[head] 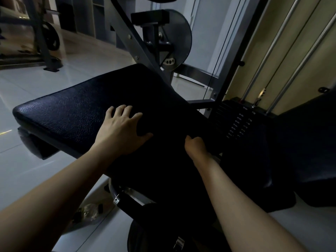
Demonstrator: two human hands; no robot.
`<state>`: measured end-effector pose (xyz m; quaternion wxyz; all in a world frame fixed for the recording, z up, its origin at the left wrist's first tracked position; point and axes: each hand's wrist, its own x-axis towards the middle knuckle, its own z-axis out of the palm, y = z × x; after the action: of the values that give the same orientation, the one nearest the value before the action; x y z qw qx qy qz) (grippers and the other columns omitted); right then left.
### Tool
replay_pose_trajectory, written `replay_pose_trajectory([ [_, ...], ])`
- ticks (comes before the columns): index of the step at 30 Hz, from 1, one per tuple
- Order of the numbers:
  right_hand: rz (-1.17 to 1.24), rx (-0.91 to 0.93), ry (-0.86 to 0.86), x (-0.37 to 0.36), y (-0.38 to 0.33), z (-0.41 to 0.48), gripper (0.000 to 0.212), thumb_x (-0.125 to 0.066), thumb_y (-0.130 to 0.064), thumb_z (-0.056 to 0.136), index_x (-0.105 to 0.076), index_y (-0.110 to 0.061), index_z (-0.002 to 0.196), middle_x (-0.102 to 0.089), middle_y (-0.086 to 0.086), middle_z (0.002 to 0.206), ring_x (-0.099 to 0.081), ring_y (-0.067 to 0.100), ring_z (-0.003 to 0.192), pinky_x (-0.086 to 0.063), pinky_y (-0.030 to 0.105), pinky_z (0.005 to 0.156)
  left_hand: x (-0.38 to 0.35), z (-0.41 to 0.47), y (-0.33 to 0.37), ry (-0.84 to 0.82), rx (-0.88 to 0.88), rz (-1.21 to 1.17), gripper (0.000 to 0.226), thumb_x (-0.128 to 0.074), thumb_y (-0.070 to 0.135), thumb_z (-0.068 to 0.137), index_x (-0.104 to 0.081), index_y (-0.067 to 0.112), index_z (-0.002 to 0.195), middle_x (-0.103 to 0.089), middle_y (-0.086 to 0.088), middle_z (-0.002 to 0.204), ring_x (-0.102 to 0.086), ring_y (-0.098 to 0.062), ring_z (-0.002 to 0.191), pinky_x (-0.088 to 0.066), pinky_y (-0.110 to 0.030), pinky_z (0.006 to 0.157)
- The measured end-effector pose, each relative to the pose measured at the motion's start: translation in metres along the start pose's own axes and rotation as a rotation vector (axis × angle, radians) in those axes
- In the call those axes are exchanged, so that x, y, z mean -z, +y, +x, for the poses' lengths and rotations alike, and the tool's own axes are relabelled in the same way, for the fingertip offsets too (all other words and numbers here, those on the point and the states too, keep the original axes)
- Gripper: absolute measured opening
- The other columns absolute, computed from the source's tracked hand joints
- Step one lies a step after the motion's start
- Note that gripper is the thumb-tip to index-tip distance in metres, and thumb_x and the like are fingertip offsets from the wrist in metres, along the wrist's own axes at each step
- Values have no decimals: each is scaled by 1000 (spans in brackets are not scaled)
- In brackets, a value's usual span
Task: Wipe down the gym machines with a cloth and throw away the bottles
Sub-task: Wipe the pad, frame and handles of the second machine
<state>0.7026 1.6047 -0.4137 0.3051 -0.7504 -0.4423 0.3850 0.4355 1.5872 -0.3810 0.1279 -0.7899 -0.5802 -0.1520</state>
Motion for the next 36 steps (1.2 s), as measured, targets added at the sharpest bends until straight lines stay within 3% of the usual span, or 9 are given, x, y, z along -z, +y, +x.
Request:
replay_pose_trajectory([
  [7,-563,102,-210,23,-41,-44,30,-49,-30,99,-60,-7,115,-62,14,113,-61,32,103,-51,38,96,0,1,-1,8,-3,-6,90,-20,89,83,-40,33,150,-39,-8,157,-28,-30,149,-17,-55,123],
  [11,-383,112,-226,20,-43,-53,35,-44,-18,104,-52,-3,135,-59,16,125,-59,31,110,-50,27,88,1,0,0,5,-3,-19,91,-19,90,82,-42,33,149,-39,-8,156,-28,-31,149,-16,-56,123],
  [13,-300,66,-345,24,-31,-61,40,-44,-19,105,-45,-2,141,-61,8,108,-60,22,94,-50,19,69,1,0,-1,3,1,-17,93,-18,90,80,-42,33,149,-39,-8,156,-27,-30,149,-15,-56,123],
  [18,-532,85,-405,35,-36,-53,16,-46,-15,104,-56,-6,111,-51,0,84,-53,17,79,-43,15,55,2,-1,-2,-6,-13,-23,93,-19,90,81,-40,32,151,-38,-9,157,-26,-31,150,-15,-56,124],
  [22,-958,-29,-458,35,-10,-39,38,-44,-12,103,-49,9,135,-52,10,88,-50,23,86,-47,24,80,5,-5,-4,-20,-21,-45,92,-22,86,82,-40,31,152,-37,-9,160,-25,-30,151,-15,-54,124],
  [24,-1064,-76,-490,37,1,-27,45,-44,-20,104,-42,3,143,-56,18,123,-56,29,111,-44,37,101,6,-5,-3,-10,-17,-46,89,-25,86,83,-41,31,151,-38,-9,159,-26,-30,150,-15,-54,124],
  [27,-871,-130,-452,43,-2,-11,55,-42,-30,105,-30,-4,152,-34,16,155,-39,34,138,-34,41,115,8,-3,0,-8,-14,-61,86,-28,85,84,-44,31,149,-39,-9,157,-27,-30,150,-15,-54,124],
  [33,400,-198,-6,19,-32,13,46,-38,-23,104,-43,-4,146,-50,18,143,-51,34,128,-42,45,109,9,-2,1,-12,-8,-50,94,-14,86,78,-42,31,149,-38,-9,157,-26,-31,150,-14,-54,124],
  [36,485,-204,54,18,-23,20,46,-40,-24,103,-44,-5,144,-52,18,142,-53,34,127,-46,46,105,8,-2,-1,-16,-18,-52,92,-15,85,79,-42,30,149,-38,-10,157,-26,-31,149,-14,-54,124],
])
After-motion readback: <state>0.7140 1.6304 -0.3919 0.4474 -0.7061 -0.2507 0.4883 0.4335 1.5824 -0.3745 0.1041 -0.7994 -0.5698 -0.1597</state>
